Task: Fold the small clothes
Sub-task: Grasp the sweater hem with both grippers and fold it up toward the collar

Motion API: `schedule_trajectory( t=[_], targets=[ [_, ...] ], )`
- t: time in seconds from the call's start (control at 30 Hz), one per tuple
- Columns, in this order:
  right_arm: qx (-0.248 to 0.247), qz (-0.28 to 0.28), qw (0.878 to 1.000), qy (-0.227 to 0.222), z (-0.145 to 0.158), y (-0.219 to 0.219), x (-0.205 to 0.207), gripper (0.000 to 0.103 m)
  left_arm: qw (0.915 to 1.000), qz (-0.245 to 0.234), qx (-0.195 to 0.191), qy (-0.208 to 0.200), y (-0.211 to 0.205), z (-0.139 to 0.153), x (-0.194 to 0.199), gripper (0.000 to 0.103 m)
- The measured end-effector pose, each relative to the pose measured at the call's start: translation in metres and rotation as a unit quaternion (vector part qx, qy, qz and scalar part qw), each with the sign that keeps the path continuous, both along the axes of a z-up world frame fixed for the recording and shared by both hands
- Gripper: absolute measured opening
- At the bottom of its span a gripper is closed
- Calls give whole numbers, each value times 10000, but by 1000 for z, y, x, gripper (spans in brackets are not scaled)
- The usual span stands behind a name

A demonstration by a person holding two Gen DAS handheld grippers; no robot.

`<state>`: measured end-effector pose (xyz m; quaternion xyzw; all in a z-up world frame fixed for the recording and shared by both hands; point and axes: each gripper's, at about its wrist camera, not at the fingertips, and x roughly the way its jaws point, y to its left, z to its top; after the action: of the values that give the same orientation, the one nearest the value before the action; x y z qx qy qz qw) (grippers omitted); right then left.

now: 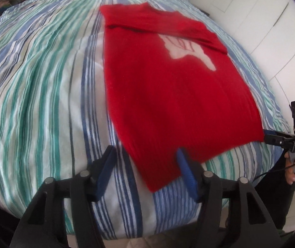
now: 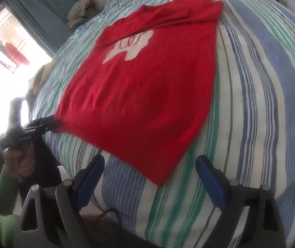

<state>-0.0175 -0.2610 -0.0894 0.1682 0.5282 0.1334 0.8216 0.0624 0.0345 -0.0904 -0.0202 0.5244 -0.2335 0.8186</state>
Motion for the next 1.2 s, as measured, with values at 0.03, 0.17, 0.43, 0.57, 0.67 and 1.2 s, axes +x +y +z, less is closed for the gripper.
schedule_trajectory(
  t=[0.03, 0.17, 0.43, 0.57, 0.67, 1.2],
  targets=[
    [159, -137, 9998, 32, -5, -3, -2, 82, 9999, 5, -77, 79, 2, -2, 0, 25],
    [640, -436, 9970, -6, -13, -17, 0, 5, 9982, 92, -480, 357, 7, -3, 5, 3],
    [914, -701, 9882, -1008, 59, -49, 37, 5, 9892, 448, -1381, -216, 20, 75, 94, 3],
    [652, -940, 9811, -1562, 88, -70, 109, 5, 9841, 828, -1526, -381, 4, 92, 191, 3],
    [385, -1148, 9781, -1693, 91, -84, 182, 5, 9823, 1191, -1421, -280, -13, 80, 268, 3],
    [641, -2111, 9611, -1662, 51, -147, 335, 42, 9712, 2048, -937, -780, -11, 70, 362, 91]
  ],
)
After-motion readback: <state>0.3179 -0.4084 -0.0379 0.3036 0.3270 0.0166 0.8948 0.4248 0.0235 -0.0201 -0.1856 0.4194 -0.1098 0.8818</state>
